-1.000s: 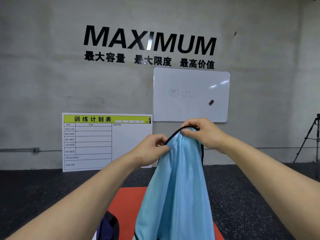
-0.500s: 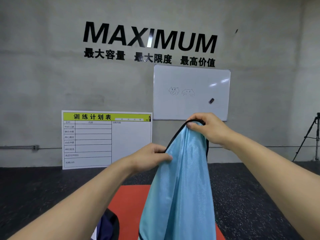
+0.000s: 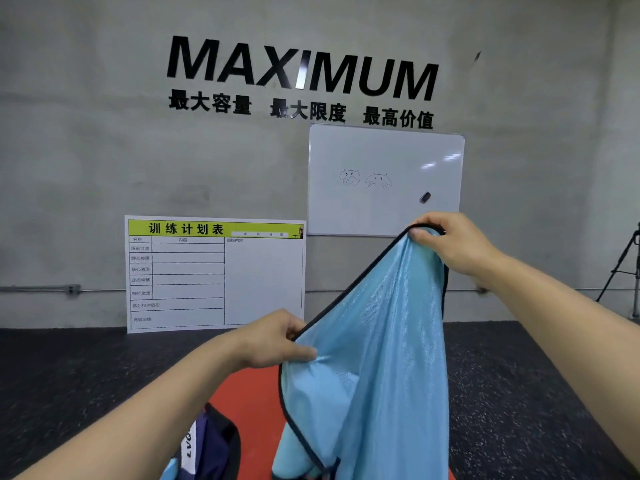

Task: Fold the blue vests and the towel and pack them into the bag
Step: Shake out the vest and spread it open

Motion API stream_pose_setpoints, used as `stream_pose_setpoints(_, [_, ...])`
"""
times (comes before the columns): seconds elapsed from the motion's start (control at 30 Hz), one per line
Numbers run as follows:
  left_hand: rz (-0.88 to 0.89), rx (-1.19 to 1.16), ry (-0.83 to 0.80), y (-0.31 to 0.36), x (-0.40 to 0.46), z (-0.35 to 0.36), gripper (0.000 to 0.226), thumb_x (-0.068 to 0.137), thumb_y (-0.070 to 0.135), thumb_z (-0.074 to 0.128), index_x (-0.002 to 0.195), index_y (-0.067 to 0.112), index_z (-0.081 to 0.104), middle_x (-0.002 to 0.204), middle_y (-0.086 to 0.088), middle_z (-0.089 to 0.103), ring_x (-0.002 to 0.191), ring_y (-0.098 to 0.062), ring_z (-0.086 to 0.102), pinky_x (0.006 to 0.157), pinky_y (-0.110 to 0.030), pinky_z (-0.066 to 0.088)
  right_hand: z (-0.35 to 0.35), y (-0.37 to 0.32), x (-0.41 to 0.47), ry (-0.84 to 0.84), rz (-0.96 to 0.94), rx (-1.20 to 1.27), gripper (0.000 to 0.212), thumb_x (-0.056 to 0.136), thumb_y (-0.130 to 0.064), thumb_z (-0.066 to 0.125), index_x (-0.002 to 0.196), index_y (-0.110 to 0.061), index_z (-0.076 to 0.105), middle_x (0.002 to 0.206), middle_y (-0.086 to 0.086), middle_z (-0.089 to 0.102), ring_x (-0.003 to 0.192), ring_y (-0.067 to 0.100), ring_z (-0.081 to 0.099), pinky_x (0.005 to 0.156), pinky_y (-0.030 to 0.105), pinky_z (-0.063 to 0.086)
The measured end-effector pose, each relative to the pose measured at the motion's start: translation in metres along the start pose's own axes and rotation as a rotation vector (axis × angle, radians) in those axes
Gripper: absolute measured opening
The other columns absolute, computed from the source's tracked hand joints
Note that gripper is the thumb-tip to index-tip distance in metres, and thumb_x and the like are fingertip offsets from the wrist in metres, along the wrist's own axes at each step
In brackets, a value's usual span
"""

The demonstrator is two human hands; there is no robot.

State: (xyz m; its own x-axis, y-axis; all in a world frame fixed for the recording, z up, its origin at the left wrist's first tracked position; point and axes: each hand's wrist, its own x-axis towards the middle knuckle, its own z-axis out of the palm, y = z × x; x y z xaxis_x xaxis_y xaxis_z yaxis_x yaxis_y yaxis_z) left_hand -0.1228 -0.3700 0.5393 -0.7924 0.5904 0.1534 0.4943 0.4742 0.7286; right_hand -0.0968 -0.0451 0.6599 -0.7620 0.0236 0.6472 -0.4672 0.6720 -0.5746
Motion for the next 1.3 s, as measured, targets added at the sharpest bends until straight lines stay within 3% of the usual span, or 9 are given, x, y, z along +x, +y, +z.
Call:
stream_pose_setpoints(0.07, [-0.006,0.0,-0.005,-0.008,-0.006,-0.004,0.009,0.095,0.02,0.067,0.094,0.015,0.075,0.093,0.005,0.076,0.088,-0.013,0.071,0.078,-0.025,0.053,-0.006,0.008,0.0,0.024,0.029,-0.007,0.01,0.1,-0.027,0.064,0.101,-0.026,0.073,0.1,-0.01,0.073,0.093,0.006,0.066,0.071,0.02,0.046])
stream_pose_setpoints(0.2, [0.011,-0.088,0.056,-0.014,-0.01,-0.007,0.018,0.101,0.02,0.059,0.117,0.016,0.067,0.114,0.0,0.075,0.106,-0.017,0.072,0.094,-0.037,0.057,-0.009,0.02,-0.003,0.041,0.082,-0.006,0.01,0.101,-0.027,0.064,0.101,-0.023,0.073,0.097,-0.006,0.074,0.086,0.009,0.068,0.067,0.021,0.046])
stream_pose_setpoints(0.37, [0.027,-0.084,0.178,-0.012,-0.008,-0.024,0.009,0.096,0.012,0.064,0.102,0.015,0.058,0.094,-0.011,0.074,0.084,-0.026,0.07,0.082,-0.049,0.056,-0.006,0.031,-0.004,0.062,0.112,0.019,0.011,0.101,-0.026,0.064,0.102,-0.022,0.073,0.099,-0.005,0.073,0.092,0.013,0.068,0.069,0.022,0.048])
stream_pose_setpoints(0.5, [-0.006,-0.08,0.064,-0.008,-0.014,-0.039,0.026,0.092,0.005,0.068,0.116,0.013,0.06,0.103,-0.013,0.076,0.099,-0.033,0.073,0.093,-0.05,0.057,-0.006,0.037,-0.005,0.064,0.113,0.014,0.012,0.101,-0.027,0.064,0.102,-0.02,0.073,0.102,-0.001,0.073,0.099,0.018,0.067,0.08,0.026,0.049])
stream_pose_setpoints(0.67, [-0.07,-0.005,-0.115,-0.013,-0.022,-0.04,0.016,0.096,0.015,0.066,0.11,0.014,0.074,0.112,-0.011,0.076,0.109,-0.032,0.07,0.1,-0.048,0.054,-0.002,0.035,-0.005,0.066,0.105,0.004,0.01,0.101,-0.028,0.064,0.102,-0.023,0.072,0.101,-0.006,0.072,0.097,0.013,0.065,0.076,0.023,0.046])
stream_pose_setpoints(0.87, [-0.142,0.055,-0.098,-0.023,-0.027,-0.043,0.014,0.094,0.024,0.072,0.105,0.019,0.078,0.107,-0.005,0.077,0.096,-0.025,0.07,0.09,-0.044,0.057,0.001,0.036,-0.005,0.08,0.102,0.024,0.009,0.1,-0.028,0.064,0.101,-0.026,0.073,0.101,-0.008,0.073,0.098,0.012,0.066,0.086,0.032,0.05])
stream_pose_setpoints(1.1, [-0.148,0.269,0.334,-0.036,-0.022,-0.063,0.003,0.09,0.019,0.073,0.088,0.021,0.073,0.085,-0.002,0.076,0.086,-0.027,0.072,0.08,-0.044,0.057,-0.005,0.037,-0.011,0.115,0.121,0.026,0.012,0.101,-0.026,0.064,0.101,-0.018,0.073,0.101,0.002,0.073,0.091,0.017,0.065,0.077,0.029,0.048])
stream_pose_setpoints(1.2, [-0.144,0.422,0.652,-0.027,-0.019,-0.079,0.004,0.085,0.019,0.075,0.083,0.021,0.073,0.078,0.0,0.072,0.084,-0.03,0.068,0.07,-0.039,0.051,-0.011,0.035,-0.014,-0.041,0.152,-0.056,0.008,0.099,-0.022,0.066,0.097,-0.018,0.073,0.096,0.002,0.072,0.082,0.015,0.061,0.069,0.026,0.044])
stream_pose_setpoints(1.3, [0.006,0.515,0.982,0.008,-0.022,-0.108,0.002,0.088,0.019,0.074,0.089,0.017,0.074,0.08,-0.003,0.069,0.083,-0.029,0.063,0.066,-0.033,0.04,-0.025,0.025,-0.005,-0.115,0.148,-0.17,0.007,0.096,-0.024,0.071,0.099,-0.019,0.075,0.099,0.002,0.074,0.092,0.021,0.066,0.077,0.027,0.048])
